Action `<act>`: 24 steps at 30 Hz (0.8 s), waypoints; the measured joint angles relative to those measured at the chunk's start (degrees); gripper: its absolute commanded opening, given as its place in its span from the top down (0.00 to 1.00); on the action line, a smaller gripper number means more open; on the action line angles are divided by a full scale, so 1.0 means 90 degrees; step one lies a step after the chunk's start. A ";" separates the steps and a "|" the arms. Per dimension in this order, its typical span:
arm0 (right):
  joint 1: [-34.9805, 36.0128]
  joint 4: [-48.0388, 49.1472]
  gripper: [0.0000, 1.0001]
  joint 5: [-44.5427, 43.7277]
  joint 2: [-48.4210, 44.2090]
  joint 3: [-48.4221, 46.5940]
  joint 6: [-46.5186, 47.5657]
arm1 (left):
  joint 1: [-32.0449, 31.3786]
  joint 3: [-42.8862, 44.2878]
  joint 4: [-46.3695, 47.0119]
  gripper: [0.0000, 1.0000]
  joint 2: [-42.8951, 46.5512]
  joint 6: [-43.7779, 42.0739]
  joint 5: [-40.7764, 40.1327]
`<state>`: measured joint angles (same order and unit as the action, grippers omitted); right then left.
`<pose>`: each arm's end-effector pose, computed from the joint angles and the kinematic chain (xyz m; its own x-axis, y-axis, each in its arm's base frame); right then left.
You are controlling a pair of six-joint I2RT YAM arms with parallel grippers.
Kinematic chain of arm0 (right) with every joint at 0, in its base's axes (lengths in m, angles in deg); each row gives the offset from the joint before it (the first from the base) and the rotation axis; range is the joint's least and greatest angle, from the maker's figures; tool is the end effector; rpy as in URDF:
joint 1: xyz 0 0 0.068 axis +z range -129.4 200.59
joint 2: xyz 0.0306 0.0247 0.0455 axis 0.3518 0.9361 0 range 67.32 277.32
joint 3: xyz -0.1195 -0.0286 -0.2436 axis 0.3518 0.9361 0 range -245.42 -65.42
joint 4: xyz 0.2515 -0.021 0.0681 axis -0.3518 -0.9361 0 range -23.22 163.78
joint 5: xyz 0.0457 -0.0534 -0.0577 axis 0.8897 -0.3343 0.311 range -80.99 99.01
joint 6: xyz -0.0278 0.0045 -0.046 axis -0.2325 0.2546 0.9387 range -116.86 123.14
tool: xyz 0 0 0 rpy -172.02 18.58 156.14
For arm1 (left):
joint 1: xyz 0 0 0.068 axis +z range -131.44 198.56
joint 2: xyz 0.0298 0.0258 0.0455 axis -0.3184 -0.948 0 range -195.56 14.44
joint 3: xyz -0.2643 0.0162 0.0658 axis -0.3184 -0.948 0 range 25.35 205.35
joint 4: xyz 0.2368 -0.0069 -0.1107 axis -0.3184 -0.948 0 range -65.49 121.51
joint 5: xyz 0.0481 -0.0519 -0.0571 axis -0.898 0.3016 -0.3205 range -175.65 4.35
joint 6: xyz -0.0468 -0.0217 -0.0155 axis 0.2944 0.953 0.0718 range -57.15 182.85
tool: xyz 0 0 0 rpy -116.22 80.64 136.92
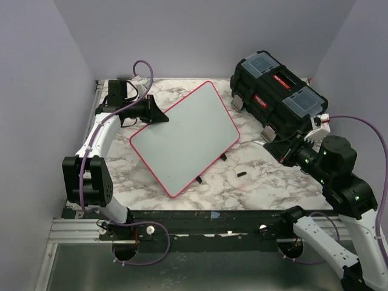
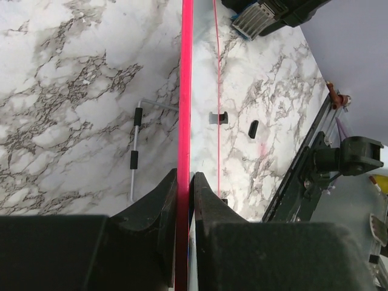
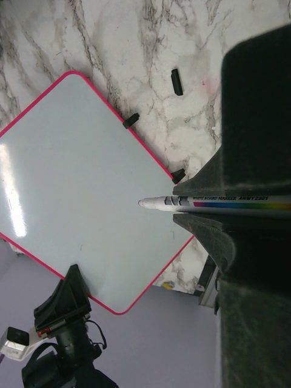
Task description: Write a sentence on the whiteboard
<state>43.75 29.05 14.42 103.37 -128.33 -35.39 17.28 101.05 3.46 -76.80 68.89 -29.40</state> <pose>0.0925 0.0432 0.3995 -0.5160 0.4537 -0.7266 -0.1951 0.7637 0.6154 0.3451 -0.0372 0.3051 -0.7503 -0.0417 -0.6598 0.5384 0.5406 -0.6464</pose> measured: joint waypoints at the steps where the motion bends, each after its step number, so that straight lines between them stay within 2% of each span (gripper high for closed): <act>1: 0.0000 0.0002 0.99 0.0002 -0.0027 0.0000 0.0000 | -0.0044 0.0000 0.0015 1.00 0.0022 -0.0002 -0.0015; 11: 0.0000 0.0002 0.99 0.0000 -0.0136 0.0155 -0.0007 | -0.0177 0.0039 -0.0022 1.00 0.0036 -0.0046 -0.0194; 19: 0.0000 0.0010 0.99 0.0000 -0.0136 0.0216 -0.0002 | -0.0884 0.0039 -0.0007 1.00 0.0036 -0.0017 -0.0364; 24: 0.0000 0.0012 0.99 0.0000 -0.0136 0.0430 -0.0005 | -0.0945 0.0039 -0.0012 1.00 0.0036 0.0032 -0.0415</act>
<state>43.75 29.16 14.42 102.15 -124.46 -35.43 8.78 101.40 3.35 -76.47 69.18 -33.14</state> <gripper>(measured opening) 0.122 0.134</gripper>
